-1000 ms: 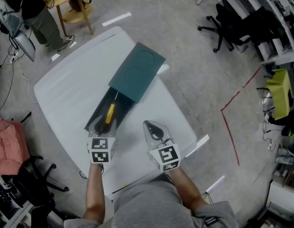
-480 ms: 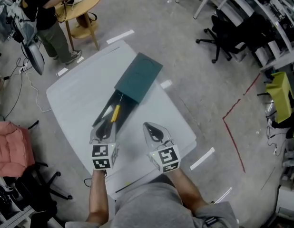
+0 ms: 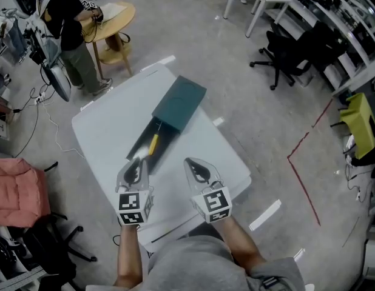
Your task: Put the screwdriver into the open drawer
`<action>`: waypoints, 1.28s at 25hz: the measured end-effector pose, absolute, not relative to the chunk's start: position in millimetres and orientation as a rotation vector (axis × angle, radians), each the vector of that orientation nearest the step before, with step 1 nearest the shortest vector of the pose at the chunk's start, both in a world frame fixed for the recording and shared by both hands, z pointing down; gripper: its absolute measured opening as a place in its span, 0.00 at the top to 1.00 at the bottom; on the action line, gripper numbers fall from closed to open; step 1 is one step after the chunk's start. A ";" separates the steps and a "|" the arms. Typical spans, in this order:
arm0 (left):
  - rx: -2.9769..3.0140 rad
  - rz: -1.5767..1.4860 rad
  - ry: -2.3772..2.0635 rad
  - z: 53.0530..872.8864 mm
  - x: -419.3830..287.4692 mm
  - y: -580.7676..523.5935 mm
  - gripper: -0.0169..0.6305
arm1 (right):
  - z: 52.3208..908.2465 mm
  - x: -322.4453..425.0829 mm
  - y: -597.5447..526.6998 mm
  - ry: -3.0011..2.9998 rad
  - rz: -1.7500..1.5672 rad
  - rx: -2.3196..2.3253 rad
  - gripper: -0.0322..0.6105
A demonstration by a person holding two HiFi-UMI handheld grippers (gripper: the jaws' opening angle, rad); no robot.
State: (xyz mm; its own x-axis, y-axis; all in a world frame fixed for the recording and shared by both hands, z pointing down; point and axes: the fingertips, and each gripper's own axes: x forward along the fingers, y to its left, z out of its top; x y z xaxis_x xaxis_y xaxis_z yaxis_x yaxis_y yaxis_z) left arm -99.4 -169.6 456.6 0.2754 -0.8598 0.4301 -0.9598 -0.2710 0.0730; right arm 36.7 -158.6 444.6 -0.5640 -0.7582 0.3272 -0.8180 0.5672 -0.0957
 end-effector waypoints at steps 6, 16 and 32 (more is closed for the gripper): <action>2.259 0.396 -1.702 428.5 -100.0 -132.2 0.93 | 417.5 28.6 -125.8 -2.595 0.292 1.303 0.95; 2.329 0.270 -1.724 393.4 -110.3 -64.9 0.95 | 392.8 7.2 -67.9 -2.644 0.253 1.324 0.95; 2.391 0.173 -1.698 380.9 -142.9 25.8 0.95 | 378.8 -16.5 14.0 -2.642 0.198 1.401 0.95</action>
